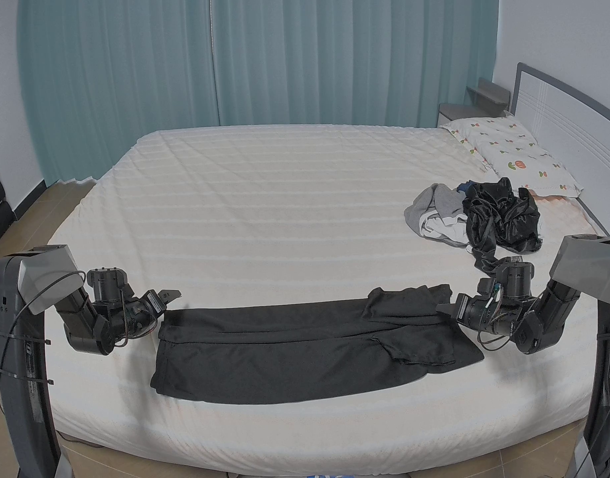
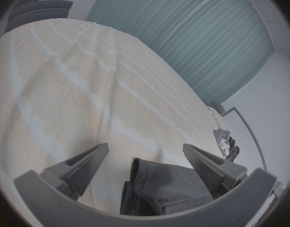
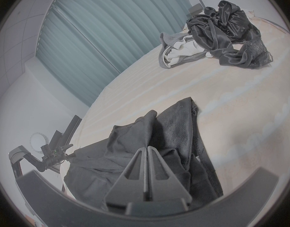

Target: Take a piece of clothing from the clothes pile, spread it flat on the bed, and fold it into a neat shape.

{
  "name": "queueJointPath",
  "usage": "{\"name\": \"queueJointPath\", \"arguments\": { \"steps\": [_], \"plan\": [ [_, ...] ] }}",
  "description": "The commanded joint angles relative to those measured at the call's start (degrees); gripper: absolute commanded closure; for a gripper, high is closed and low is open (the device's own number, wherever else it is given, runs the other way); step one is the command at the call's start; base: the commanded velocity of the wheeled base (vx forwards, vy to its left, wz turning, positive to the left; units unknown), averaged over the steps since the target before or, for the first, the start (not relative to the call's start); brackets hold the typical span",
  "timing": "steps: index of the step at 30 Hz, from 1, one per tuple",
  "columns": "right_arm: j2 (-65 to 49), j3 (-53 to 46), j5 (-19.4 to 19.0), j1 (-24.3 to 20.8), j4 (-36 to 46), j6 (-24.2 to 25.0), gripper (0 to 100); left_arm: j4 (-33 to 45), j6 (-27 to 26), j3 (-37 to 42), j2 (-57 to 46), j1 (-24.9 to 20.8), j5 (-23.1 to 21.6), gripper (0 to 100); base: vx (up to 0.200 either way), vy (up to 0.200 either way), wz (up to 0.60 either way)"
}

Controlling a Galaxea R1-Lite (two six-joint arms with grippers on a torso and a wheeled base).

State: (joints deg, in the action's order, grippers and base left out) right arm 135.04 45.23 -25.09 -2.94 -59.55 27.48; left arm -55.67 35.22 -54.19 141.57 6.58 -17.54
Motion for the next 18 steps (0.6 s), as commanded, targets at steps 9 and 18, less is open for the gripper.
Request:
{"name": "queueJointPath", "arguments": {
  "steps": [9,18],
  "plan": [
    [-0.6,-1.5,-1.0,1.4,1.3,0.0,100,0.0,0.0,0.0,0.1,0.1,0.0,0,0.0,0.0,0.0],
    [1.8,-0.8,-1.0,1.3,1.0,0.3,0,0.0,0.0,0.3,0.0,0.1,0.0,0,0.0,0.0,0.0]
  ]
}}
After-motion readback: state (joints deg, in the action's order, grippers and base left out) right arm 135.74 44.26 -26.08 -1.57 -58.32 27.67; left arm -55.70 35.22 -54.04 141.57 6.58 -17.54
